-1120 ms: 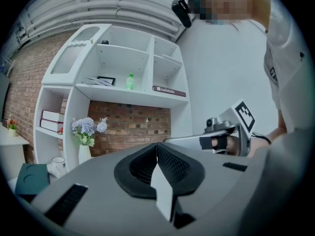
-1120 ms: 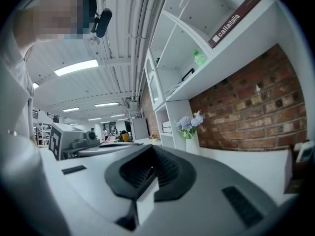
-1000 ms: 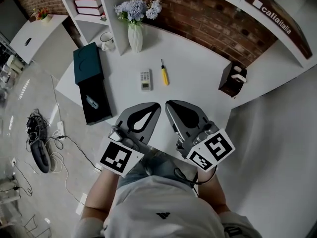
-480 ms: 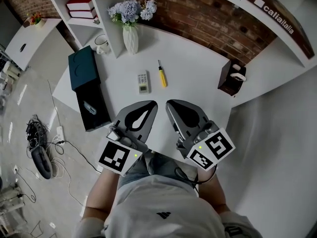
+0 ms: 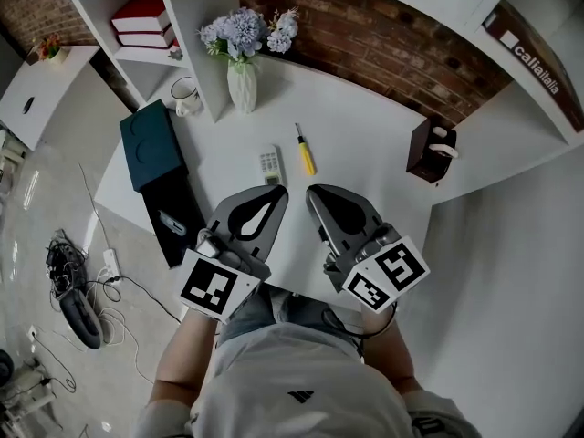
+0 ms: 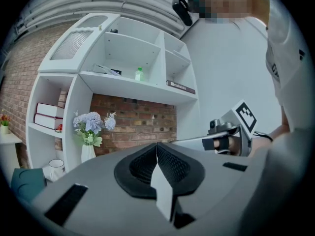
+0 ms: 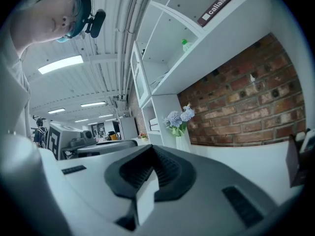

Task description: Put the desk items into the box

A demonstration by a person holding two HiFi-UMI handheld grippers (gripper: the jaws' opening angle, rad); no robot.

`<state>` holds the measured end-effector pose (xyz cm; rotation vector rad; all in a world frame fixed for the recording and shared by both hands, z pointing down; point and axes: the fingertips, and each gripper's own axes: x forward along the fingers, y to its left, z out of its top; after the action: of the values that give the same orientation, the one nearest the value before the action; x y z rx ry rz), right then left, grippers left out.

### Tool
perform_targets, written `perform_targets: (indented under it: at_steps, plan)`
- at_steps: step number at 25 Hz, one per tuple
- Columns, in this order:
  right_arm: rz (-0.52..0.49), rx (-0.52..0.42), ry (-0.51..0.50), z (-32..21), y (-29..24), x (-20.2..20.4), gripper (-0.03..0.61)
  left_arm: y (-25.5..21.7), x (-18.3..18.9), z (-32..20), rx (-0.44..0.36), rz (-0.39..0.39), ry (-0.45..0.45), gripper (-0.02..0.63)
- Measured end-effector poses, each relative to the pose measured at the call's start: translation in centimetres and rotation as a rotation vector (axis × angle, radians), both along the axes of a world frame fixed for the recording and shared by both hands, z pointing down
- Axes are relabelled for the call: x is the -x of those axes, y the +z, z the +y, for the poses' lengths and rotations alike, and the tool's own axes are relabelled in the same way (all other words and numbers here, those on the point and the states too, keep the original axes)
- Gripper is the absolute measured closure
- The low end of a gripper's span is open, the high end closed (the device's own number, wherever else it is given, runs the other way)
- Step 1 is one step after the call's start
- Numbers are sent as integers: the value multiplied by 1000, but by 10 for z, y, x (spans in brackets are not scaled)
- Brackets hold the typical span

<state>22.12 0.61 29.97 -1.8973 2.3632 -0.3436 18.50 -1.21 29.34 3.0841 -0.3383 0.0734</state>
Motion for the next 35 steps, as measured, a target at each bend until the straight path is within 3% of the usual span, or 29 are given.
perform_targets:
  at_steps: [5,19,28,35]
  plan:
    - [-2,32,32,-31,11,2,571,-3,3,-29,14,8,37,601]
    - [-42,174,143,-101,73,-4,568,27,6,-86,1,-61,146,601]
    - [-61,284,211,-120,121,-8,564,53,5,-108,48,-88,215,601]
    - [-64,364,229,-126,159,-11,522,65,0,-123,74,-90,233,601]
